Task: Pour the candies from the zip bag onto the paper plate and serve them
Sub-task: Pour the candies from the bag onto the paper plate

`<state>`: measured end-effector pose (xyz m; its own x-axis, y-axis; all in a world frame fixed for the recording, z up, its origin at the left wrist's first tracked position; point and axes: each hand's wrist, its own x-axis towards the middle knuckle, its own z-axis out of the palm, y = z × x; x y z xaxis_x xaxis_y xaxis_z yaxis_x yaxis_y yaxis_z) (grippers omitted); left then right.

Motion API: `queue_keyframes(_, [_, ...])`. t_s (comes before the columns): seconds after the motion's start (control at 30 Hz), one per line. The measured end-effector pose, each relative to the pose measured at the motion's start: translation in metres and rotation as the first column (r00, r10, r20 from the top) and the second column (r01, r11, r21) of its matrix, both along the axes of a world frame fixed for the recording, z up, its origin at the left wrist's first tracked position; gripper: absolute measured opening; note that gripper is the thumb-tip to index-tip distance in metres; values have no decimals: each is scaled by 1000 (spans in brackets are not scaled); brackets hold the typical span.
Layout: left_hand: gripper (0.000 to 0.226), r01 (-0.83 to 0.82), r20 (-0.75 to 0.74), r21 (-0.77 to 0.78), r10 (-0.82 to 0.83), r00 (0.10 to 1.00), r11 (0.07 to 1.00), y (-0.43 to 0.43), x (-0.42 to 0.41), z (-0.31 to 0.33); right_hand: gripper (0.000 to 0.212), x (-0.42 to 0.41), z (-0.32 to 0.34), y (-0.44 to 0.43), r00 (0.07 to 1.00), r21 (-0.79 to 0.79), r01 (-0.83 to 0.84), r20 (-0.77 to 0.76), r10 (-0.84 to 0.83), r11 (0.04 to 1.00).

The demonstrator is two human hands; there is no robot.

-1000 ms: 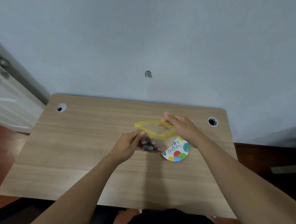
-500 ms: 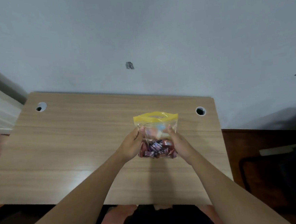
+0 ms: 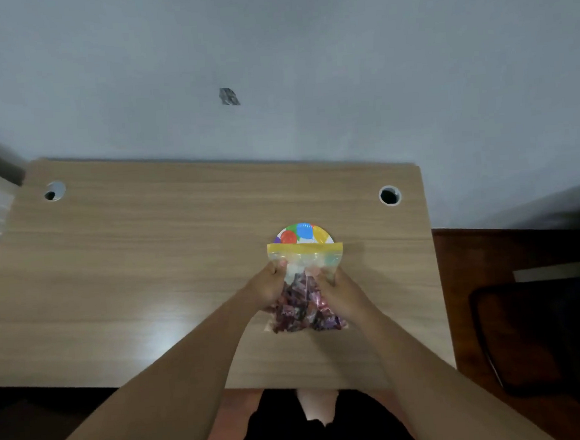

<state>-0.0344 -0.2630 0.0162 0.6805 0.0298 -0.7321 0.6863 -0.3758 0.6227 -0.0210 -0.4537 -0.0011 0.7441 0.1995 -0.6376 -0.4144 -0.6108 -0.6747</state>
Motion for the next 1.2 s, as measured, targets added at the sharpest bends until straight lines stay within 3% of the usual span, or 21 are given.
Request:
queue_keyframes(0.1, [43, -1, -65, -7, 0, 998, 1000, -4, 2, -8, 74, 4, -47, -12, 999, -18, -29, -34, 29, 999])
queue_keyframes(0.27, [61, 20, -164, 30, -15, 986, 999, -3, 1, -29, 74, 4, -40, -12, 997, -49, -47, -57, 44, 998])
queue_keyframes(0.37, [55, -54, -202, 10, 55, 978, 999, -7, 2, -34, 81, 8, -44, -13, 997, -53, -51, -58, 48, 997])
queue_keyframes(0.5, [49, -150, -240, -4, 145, 960, 989, -12, 4, -36, 48, 13, -20, -11, 999, -88, -35, -40, 31, 995])
queue_keyframes(0.67, [58, -157, -236, 11, 155, 959, 988, -12, 2, -40, 41, 12, -21, -14, 997, -96, -65, -43, 61, 993])
queue_keyframes(0.8, [62, -134, -211, 22, 135, 968, 991, -12, -1, -40, 19, 10, -19, -16, 997, -84, -67, -37, 64, 994])
queue_keyframes(0.93, [62, -118, -201, 36, 123, 972, 992, -11, -2, -40, 39, 7, -21, -15, 998, -113, -50, -54, 44, 992])
queue_keyframes(1.2, [67, -118, -154, 30, 121, 981, 993, -5, -7, -46, 49, 5, -30, -15, 999, -124, -41, -37, 36, 991])
